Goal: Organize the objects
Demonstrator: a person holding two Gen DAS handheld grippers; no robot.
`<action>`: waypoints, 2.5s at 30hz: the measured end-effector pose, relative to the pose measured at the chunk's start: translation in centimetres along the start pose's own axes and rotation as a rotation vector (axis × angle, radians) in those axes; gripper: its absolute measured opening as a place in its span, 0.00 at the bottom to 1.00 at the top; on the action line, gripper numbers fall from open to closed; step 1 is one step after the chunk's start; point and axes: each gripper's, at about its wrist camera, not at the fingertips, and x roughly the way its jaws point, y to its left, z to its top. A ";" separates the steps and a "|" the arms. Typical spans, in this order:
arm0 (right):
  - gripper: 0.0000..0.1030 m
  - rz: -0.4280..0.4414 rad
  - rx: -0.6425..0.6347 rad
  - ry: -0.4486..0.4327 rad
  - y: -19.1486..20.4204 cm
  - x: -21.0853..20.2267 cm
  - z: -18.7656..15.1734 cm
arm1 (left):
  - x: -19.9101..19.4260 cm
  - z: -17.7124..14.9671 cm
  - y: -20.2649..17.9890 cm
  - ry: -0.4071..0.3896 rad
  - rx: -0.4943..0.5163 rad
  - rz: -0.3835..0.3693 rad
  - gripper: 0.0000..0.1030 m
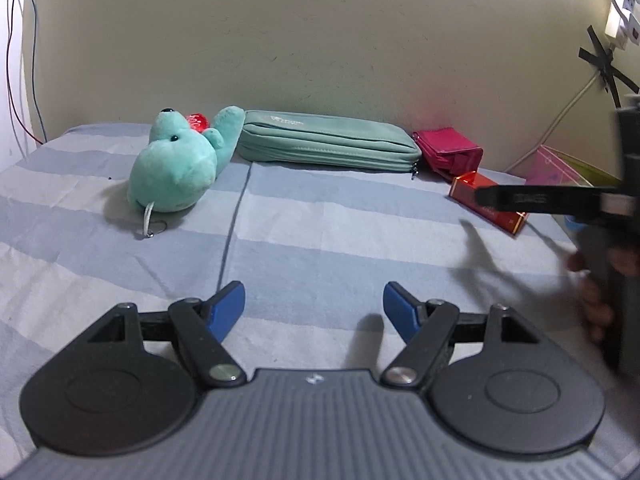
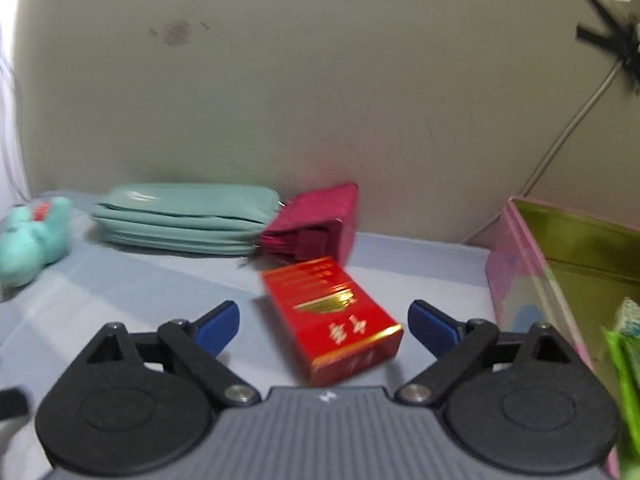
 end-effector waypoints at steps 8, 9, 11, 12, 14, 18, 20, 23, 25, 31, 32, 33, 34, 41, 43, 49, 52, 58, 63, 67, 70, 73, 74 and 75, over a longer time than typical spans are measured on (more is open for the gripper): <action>0.63 0.080 -0.052 0.026 0.7 -1.1 -1.5 | 0.2 0.0 0.2 0.000 -0.016 -0.023 0.75; 0.63 0.097 -0.058 0.024 0.9 -1.9 -2.1 | 0.1 0.0 0.2 -0.002 -0.017 -0.023 0.75; 0.63 0.134 -0.081 0.025 1.4 -3.7 -3.4 | 0.0 0.0 0.2 -0.007 -0.019 -0.029 0.75; 0.62 0.143 -0.111 0.015 1.8 -4.7 -4.2 | 0.0 -0.1 0.3 -0.010 -0.020 -0.032 0.75; 0.63 0.185 -0.137 0.018 2.1 -7.0 -5.8 | -0.2 -0.1 0.2 -0.015 -0.021 -0.035 0.76; 0.63 0.234 -0.193 0.002 2.2 -12.0 -9.6 | -0.5 -0.3 -0.1 -0.025 0.003 -0.051 0.75; 0.63 0.232 -0.199 -0.009 1.4 -14.6 -11.6 | -0.4 -0.3 -0.4 -0.016 0.023 -0.066 0.75; 0.69 0.197 -0.158 -0.025 -0.4 -17.8 -14.0 | -0.8 -0.4 -1.2 0.000 0.057 -0.094 0.75; 0.82 0.136 -0.151 -0.036 -1.2 -19.4 -15.4 | -1.3 -0.8 -1.7 0.028 0.021 -0.186 0.75; 0.81 0.136 -0.081 -0.019 -2.8 -20.3 -15.8 | -3.4 -1.9 -6.0 0.081 0.026 -0.445 0.75; 0.81 0.134 -0.092 -0.018 -2.7 -20.2 -15.7 | -3.5 -1.9 -6.8 0.086 0.037 -0.464 0.75; 0.81 0.135 -0.106 -0.020 -2.4 -20.1 -15.6 | -3.5 -1.8 -7.5 0.092 0.047 -0.480 0.75; 0.80 0.143 -0.118 -0.022 -2.1 -20.0 -15.5 | -3.5 -1.8 -7.9 0.097 0.051 -0.488 0.75; 0.69 0.183 -0.121 -0.031 -1.8 -19.4 -15.2 | -1.5 -2.4 -9.7 0.147 0.069 -0.507 0.79; 0.49 0.190 -0.127 -0.048 -1.5 -19.7 -15.2 | -2.2 -2.5 -10.3 0.171 0.096 -0.559 0.59; 0.43 0.198 -0.011 -0.164 -4.2 -21.7 -15.2 | -5.0 -0.5 -12.5 0.104 0.136 -0.549 0.58; 0.43 0.156 0.020 -0.250 -6.1 -23.3 -14.5 | -6.1 1.8 -14.6 0.048 0.152 -0.597 0.58; 0.44 0.028 0.056 -0.345 -10.8 -24.5 -12.2 | -6.1 4.8 -21.8 -0.022 0.248 -0.638 0.60; 0.46 0.003 0.101 -0.264 -15.9 -22.9 -10.2 | -1.8 5.8 -27.2 0.086 0.279 -0.632 0.61; 0.47 0.048 0.134 -0.098 -19.8 -20.2 -8.0 | 2.2 6.6 -29.7 0.236 0.237 -0.616 0.61; 0.46 0.067 0.158 0.002 -21.5 -18.3 -6.6 | 4.9 7.0 -31.2 0.291 0.213 -0.588 0.63; 0.46 0.033 0.169 0.027 -22.5 -16.4 -5.5 | 6.7 7.4 -32.4 0.297 0.211 -0.556 0.66; 0.46 0.015 0.171 0.024 -22.6 -15.8 -5.2 | 7.2 7.4 -32.8 0.297 0.212 -0.547 0.67; 0.47 -0.009 0.176 0.015 -22.7 -15.5 -5.0 | 7.8 7.5 -33.0 0.292 0.211 -0.532 0.69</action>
